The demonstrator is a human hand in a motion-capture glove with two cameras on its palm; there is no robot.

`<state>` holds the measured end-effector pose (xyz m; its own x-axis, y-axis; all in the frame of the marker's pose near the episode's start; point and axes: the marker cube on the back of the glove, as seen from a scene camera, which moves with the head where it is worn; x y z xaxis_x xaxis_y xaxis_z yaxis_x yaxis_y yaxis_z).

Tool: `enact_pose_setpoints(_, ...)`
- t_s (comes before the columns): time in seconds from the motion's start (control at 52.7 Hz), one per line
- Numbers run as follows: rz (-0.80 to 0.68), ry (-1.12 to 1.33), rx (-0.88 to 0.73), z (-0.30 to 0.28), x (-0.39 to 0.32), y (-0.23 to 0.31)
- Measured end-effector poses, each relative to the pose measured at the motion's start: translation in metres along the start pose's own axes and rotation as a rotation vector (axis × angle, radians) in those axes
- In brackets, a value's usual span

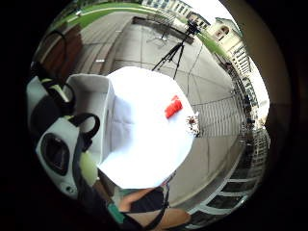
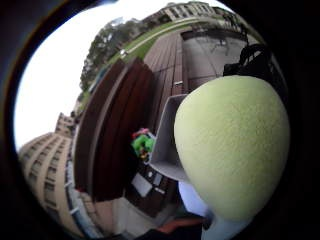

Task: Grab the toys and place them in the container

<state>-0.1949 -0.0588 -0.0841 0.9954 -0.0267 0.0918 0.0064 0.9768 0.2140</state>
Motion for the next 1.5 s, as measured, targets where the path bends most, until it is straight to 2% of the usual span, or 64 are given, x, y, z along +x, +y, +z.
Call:
enact_pose_setpoints(0.285,-0.102,0.027,-0.090,0.048,-0.074,0.004)
enact_pose_setpoints(0.513,-0.106,0.003,-0.232,0.078,-0.073,0.002)
enact_pose_setpoints(0.664,-0.131,-0.050,-0.413,0.100,-0.061,-0.003)
enact_pose_setpoints(0.854,-0.162,-0.083,-0.371,0.104,-0.057,0.009)
enact_pose_setpoints(0.987,-0.164,-0.027,-0.334,0.095,-0.032,0.007)
enact_pose_setpoints(1.139,-0.155,0.067,-0.231,0.077,0.031,0.000)
enact_pose_setpoints(1.5,0.040,0.087,-0.185,0.048,0.190,0.008)
